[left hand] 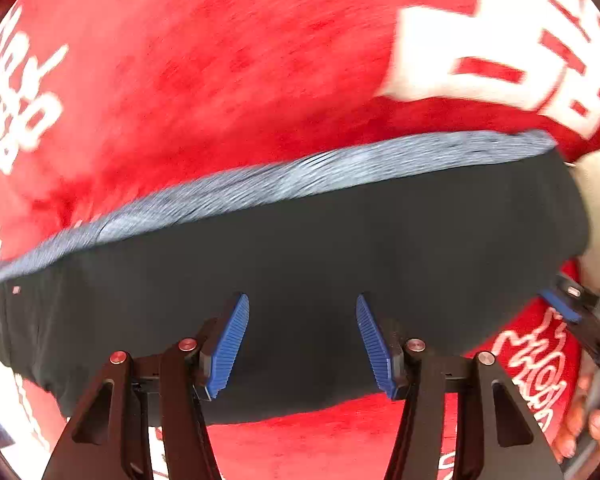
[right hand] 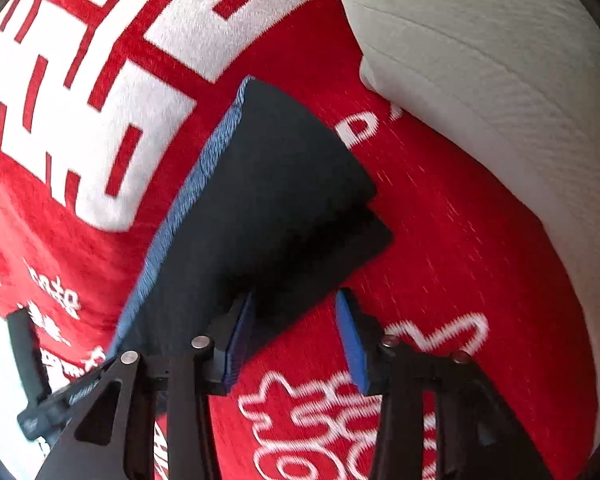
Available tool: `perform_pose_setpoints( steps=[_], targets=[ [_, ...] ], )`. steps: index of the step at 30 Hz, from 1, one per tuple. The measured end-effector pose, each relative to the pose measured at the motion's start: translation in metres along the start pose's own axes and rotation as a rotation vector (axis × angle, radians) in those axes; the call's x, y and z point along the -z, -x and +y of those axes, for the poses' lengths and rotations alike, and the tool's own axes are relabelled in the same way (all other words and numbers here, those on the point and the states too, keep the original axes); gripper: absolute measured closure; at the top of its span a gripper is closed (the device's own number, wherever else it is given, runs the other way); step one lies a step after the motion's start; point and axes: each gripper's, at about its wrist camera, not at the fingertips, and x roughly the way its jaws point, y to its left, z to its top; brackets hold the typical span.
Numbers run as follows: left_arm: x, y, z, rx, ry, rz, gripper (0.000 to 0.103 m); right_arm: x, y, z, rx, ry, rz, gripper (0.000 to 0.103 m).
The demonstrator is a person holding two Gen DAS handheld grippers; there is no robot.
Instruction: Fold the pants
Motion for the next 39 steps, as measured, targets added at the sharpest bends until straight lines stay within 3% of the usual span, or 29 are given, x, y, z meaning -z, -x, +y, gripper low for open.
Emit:
perform_pose_setpoints(
  steps=[6,9,12,15,18,19,21,25,26,27,28,31,34,36,39],
  targets=[
    [-0.015,-0.009,-0.071,0.084,-0.120,-0.038,0.045,-0.004,-0.010,0.015,0.015,-0.010,-0.029,0.057],
    [-0.016,-0.022,-0.097,0.079,-0.153,-0.026,0.045,-0.005,-0.012,0.018,0.030,-0.015,-0.018,0.094],
    [-0.015,-0.025,-0.113,0.062,-0.182,-0.019,0.044,-0.003,-0.006,0.019,0.009,-0.008,-0.038,0.096],
    [-0.015,-0.017,-0.107,0.094,-0.157,-0.010,0.044,0.000,-0.002,0.011,-0.039,-0.035,-0.017,0.095],
    [-0.019,-0.011,-0.102,0.082,-0.147,-0.024,0.044,0.006,-0.001,0.002,-0.057,-0.068,0.010,0.088],
    [-0.021,-0.011,-0.102,0.080,-0.145,-0.025,0.044,0.007,-0.003,0.005,-0.062,-0.061,0.013,0.079],
    [-0.020,-0.012,-0.102,0.087,-0.144,-0.026,0.044,0.011,-0.009,0.006,-0.060,-0.070,-0.002,0.072],
    [-0.017,-0.025,-0.110,0.075,-0.168,-0.031,0.043,0.008,-0.021,0.010,-0.077,-0.100,-0.064,0.072],
    [-0.015,-0.026,-0.114,0.067,-0.182,-0.037,0.043,0.006,-0.025,0.013,-0.076,-0.096,-0.065,0.074],
    [-0.012,-0.026,-0.116,0.067,-0.191,-0.042,0.043,0.003,-0.026,0.018,-0.057,-0.081,-0.060,0.087],
    [-0.010,-0.024,-0.117,0.077,-0.200,-0.046,0.043,0.002,-0.024,0.022,-0.051,-0.065,-0.066,0.094],
    [0.001,-0.016,-0.137,0.138,-0.220,-0.040,0.043,0.003,-0.006,0.035,-0.083,-0.005,-0.091,0.096],
    [0.012,-0.001,-0.156,0.123,-0.259,-0.058,0.045,0.003,0.008,0.052,-0.115,0.039,-0.098,0.098],
    [0.017,0.011,-0.164,0.127,-0.272,-0.066,0.057,0.004,0.017,0.057,-0.137,0.045,-0.098,0.098],
    [0.030,0.028,-0.172,0.141,-0.283,-0.070,0.064,0.008,0.029,0.060,-0.160,0.035,-0.099,0.099]
  ],
)
